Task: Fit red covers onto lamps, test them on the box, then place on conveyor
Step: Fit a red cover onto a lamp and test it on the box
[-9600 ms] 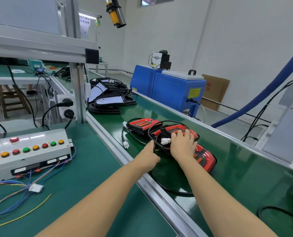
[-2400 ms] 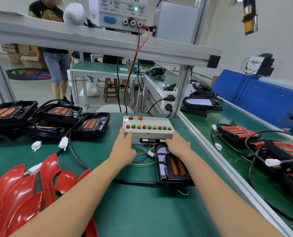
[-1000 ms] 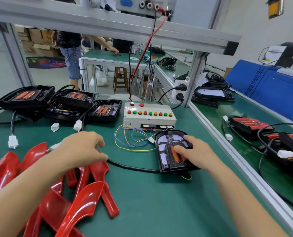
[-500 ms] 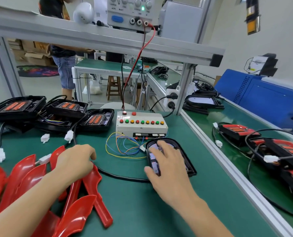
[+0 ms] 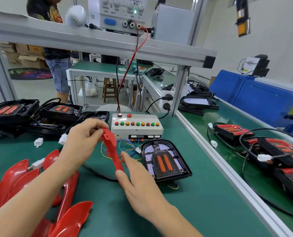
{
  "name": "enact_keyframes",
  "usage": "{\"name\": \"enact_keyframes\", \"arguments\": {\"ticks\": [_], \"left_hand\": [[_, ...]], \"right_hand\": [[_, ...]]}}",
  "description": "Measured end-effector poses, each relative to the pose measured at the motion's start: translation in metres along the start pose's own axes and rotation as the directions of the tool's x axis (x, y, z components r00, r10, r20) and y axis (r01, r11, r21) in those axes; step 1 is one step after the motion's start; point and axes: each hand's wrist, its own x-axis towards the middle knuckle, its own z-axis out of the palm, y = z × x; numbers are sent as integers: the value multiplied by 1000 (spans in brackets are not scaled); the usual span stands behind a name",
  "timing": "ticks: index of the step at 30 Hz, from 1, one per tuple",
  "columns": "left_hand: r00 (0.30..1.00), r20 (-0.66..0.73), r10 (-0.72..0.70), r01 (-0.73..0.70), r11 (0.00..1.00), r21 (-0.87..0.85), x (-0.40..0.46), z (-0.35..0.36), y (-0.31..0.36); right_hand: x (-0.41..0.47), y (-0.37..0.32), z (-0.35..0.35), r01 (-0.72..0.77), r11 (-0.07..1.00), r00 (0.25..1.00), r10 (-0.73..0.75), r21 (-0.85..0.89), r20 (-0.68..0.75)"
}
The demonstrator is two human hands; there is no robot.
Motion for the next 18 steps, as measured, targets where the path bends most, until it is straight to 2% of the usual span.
{"name": "enact_keyframes", "arguments": {"ticks": [3,7,10,12,14,15,17,18], "left_hand": [[1000,-21,-1,-3,978,-210,8,9,8],[993,-44,-106,73,885,-460,16,24,17],[984,39,-174,159,755,-637,20,37,23],[970,104,-221,231,691,-685,23,49,25],[939,150,-309,338,749,-570,27,65,22],[917,164,-364,398,808,-435,28,74,18],[886,204,-417,435,899,-54,27,93,9],[880,249,-404,382,914,133,25,102,4]], "right_hand": [[1,0,-3,6,997,1000,-5,76,-21],[-2,6,-10,7,986,995,10,167,-103],[-6,10,-23,33,987,979,-1,156,-203],[-10,15,-38,38,993,964,-8,108,-266],[-12,23,-57,-34,999,951,34,7,-306],[-13,29,-67,-92,994,945,68,-62,-319],[-16,40,-86,-224,954,934,151,-201,-323],[-18,45,-93,-285,925,926,198,-252,-322]]}}
